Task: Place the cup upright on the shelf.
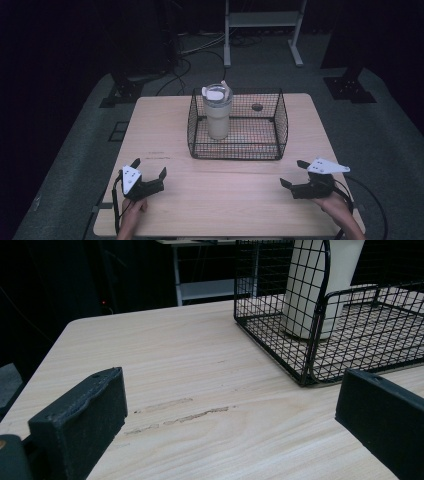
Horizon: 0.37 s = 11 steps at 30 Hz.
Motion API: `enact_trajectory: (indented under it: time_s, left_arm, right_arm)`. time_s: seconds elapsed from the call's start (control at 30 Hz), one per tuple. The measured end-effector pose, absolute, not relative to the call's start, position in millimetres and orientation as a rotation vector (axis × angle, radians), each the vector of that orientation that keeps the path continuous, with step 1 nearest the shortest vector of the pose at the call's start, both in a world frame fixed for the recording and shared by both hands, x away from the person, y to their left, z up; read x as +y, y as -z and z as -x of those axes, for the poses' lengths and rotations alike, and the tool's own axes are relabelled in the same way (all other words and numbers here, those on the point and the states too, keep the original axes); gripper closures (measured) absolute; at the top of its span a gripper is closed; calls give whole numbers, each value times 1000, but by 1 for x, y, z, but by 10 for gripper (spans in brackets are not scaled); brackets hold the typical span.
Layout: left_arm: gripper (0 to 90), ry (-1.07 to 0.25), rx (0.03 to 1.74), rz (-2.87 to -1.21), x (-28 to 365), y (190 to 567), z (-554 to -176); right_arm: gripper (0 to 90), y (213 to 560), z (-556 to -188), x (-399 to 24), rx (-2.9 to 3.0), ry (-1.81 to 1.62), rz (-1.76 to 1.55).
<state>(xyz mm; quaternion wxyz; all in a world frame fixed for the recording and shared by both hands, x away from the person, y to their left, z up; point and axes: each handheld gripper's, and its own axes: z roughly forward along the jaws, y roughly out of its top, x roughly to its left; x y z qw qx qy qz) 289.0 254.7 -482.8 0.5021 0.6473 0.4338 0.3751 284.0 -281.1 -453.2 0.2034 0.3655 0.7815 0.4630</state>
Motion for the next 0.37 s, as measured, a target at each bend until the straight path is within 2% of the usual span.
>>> enact_trajectory:
  time_s: [0.37]
  left_arm:
    - [0, -909, 1046, -1562, 255, 483, -289]
  right_arm:
    - [71, 467, -268, -278, 2150, -1297, -1043]
